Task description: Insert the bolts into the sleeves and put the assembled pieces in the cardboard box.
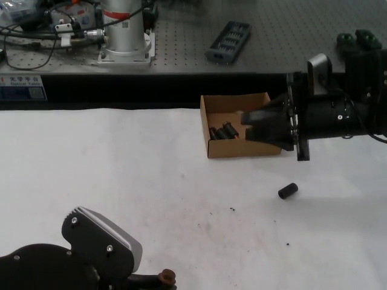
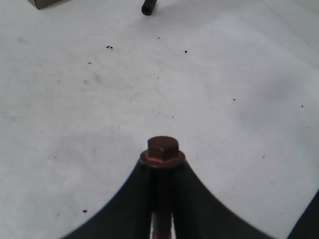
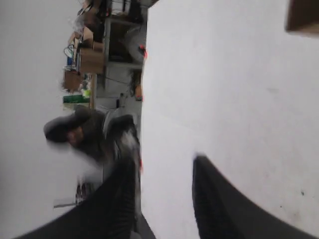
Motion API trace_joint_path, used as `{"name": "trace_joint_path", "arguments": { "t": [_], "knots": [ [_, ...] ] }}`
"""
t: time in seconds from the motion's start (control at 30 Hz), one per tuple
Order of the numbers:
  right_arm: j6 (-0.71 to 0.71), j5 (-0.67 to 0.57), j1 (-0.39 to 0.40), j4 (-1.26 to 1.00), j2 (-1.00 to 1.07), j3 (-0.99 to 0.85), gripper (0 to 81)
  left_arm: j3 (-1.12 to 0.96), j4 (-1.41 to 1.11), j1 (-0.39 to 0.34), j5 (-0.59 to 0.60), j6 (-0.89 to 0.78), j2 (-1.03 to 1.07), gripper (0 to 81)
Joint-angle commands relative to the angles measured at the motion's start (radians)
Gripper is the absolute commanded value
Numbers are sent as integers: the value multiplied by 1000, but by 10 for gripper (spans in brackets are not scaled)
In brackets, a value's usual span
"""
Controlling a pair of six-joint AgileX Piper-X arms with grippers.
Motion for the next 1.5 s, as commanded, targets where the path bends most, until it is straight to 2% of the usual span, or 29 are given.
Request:
{"name": "trace_joint_path", "arguments": {
  "t": [0.0,0.1,0.23,0.3,0.37,0.57,0.7,0.87,1.2,1.47],
  "knots": [
    [58,118,-9,59,-1,-12,286,-1,-22,-5,-15,13,-8,6],
    [-21,361,-9,212,-3,-19,286,-1,-22,-5,-15,13,-8,6],
    [-159,706,33,456,-3,-82,286,-1,-22,-5,-15,13,-8,6],
    [-197,843,57,571,-3,-133,286,-1,-22,-5,-15,13,-8,6],
    [-210,912,79,655,-3,-184,286,-1,-22,-5,-15,13,-8,6],
    [-162,942,115,746,21,-302,286,-1,-22,-5,-15,13,-8,6],
    [-97,894,105,856,103,-349,286,-1,-22,-5,-15,13,-8,6],
    [-102,962,108,960,185,-357,286,-1,-22,-5,-15,13,-8,6],
    [-91,961,111,913,194,-357,286,-1,-29,-5,-15,13,-8,6],
    [-27,932,111,880,194,-357,286,-1,-29,-5,-15,13,-8,6]
  ]
}}
